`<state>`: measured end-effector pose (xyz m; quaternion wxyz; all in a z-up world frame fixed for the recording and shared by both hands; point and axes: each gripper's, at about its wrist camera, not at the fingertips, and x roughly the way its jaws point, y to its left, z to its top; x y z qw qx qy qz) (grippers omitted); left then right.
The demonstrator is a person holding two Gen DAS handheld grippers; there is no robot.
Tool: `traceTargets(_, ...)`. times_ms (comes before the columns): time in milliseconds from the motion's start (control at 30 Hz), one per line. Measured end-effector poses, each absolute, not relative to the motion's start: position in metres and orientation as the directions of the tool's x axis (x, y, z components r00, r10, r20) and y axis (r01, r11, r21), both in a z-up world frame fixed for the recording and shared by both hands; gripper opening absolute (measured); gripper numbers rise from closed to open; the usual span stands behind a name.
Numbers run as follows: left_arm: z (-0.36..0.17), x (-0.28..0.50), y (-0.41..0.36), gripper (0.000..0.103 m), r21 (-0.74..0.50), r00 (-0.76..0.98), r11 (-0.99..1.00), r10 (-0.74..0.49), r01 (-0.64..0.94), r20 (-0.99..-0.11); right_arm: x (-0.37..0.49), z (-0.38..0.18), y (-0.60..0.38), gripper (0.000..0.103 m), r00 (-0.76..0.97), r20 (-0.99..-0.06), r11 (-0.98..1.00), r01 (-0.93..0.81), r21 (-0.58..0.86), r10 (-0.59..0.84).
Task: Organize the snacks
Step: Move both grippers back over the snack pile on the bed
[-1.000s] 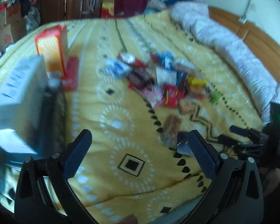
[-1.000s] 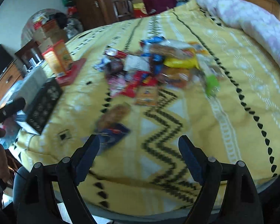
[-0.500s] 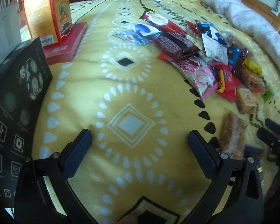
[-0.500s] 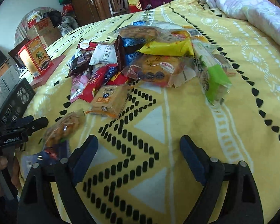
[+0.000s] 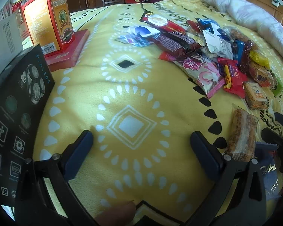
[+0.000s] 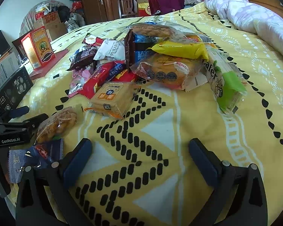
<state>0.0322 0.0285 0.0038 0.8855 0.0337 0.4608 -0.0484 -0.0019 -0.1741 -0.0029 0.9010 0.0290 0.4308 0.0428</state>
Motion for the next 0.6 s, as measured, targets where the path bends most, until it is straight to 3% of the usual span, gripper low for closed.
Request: traceTargets(600,0.0024,0.0308,0.0254,0.103,0.027,0.575,0.993,-0.047,0.119,-0.817,0.001,-0.005,-0.1711,0.103,0.614,-0.785,0.997,-0.048,0.063,0.079)
